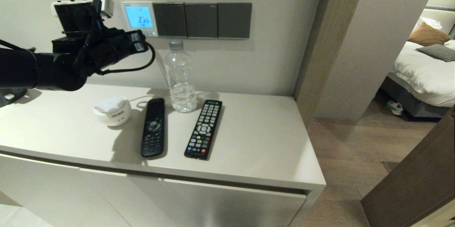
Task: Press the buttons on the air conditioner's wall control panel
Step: Press the temperature decrease button
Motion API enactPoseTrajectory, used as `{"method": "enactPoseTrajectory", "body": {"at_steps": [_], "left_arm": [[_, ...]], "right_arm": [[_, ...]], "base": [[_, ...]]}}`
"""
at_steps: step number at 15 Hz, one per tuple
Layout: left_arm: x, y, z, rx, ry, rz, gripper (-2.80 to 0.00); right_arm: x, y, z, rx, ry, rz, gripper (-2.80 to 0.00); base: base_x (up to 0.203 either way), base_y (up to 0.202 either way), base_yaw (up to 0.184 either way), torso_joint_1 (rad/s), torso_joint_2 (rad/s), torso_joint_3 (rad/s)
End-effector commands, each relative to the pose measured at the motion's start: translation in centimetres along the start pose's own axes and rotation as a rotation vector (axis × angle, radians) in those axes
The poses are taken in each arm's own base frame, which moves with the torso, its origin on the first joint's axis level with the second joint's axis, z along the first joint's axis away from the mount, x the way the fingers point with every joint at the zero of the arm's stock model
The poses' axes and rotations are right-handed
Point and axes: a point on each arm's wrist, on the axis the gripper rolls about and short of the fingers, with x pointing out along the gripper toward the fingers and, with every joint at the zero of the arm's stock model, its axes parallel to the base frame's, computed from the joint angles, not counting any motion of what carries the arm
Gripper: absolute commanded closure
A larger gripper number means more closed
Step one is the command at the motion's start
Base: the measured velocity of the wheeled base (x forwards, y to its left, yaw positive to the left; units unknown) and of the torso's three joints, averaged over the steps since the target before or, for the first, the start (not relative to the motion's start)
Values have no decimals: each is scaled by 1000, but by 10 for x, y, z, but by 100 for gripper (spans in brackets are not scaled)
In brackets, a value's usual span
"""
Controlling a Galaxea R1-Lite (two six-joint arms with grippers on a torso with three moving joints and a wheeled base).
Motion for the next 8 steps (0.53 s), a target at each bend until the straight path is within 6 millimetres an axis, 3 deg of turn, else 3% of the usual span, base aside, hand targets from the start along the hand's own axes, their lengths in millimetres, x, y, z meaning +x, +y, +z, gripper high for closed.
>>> {"method": "enactPoseTrajectory", "body": {"at_steps": [1,8], "left_arm": [[5,1,-5,-2,5,2,0],[-11,-2,9,-2,-23,-4,0]], "right_arm": [[0,0,0,0,3,0,0],[0,0,0,0,3,0,0]], "base": [[0,0,0,0,0,0],[0,0,0,0,0,0]]}}
